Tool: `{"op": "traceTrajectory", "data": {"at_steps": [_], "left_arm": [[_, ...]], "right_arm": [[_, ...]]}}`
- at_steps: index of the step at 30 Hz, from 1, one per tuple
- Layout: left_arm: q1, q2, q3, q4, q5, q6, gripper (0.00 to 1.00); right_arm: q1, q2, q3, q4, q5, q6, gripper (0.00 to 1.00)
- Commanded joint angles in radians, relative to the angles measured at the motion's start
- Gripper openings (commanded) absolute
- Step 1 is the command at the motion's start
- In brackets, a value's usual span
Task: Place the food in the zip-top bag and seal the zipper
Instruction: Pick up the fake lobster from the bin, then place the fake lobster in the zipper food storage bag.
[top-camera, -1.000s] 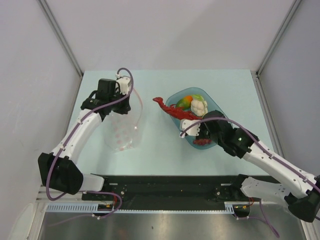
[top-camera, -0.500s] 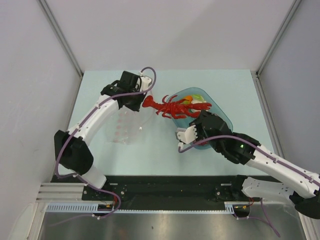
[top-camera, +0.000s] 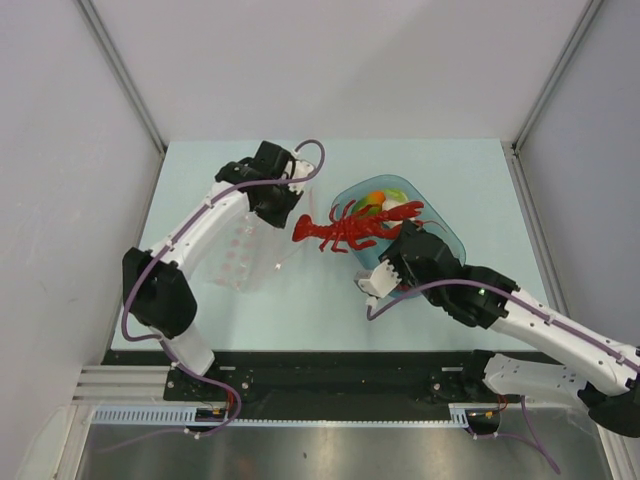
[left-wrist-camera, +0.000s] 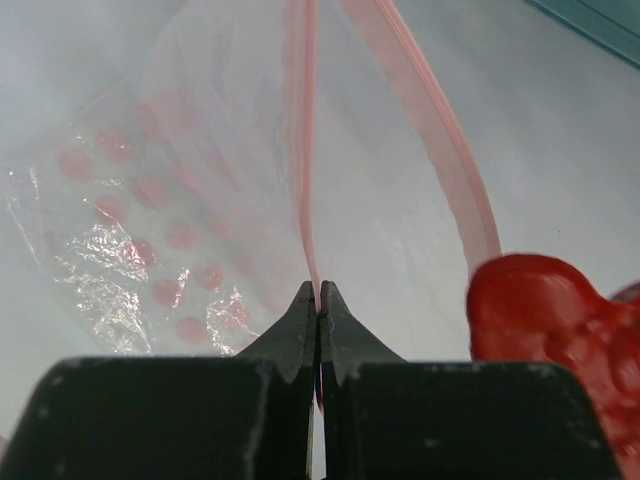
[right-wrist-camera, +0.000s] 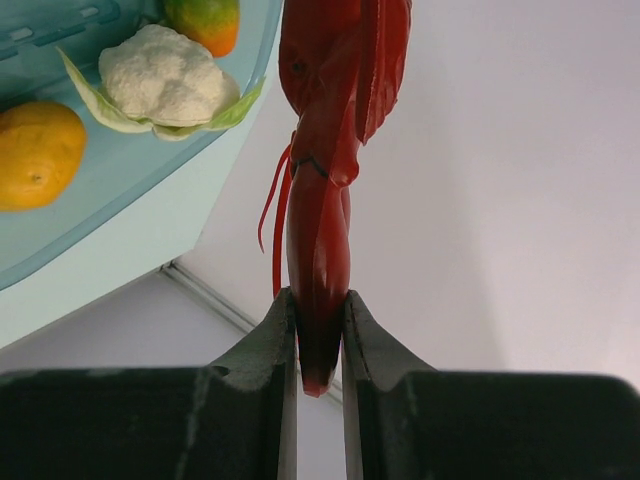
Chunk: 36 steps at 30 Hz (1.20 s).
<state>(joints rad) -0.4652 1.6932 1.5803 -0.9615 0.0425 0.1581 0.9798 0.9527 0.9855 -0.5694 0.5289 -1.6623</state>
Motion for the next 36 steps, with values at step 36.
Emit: {"op": "traceTrajectory", "data": {"at_steps": [36], "left_arm": [[-0.069, -0.009, 0.018, 0.107, 0.296, -0.397, 0.00]], "right_arm": [[0.097, 0.374, 0.008, 0.351, 0.152, -0.185, 0.00]]}}
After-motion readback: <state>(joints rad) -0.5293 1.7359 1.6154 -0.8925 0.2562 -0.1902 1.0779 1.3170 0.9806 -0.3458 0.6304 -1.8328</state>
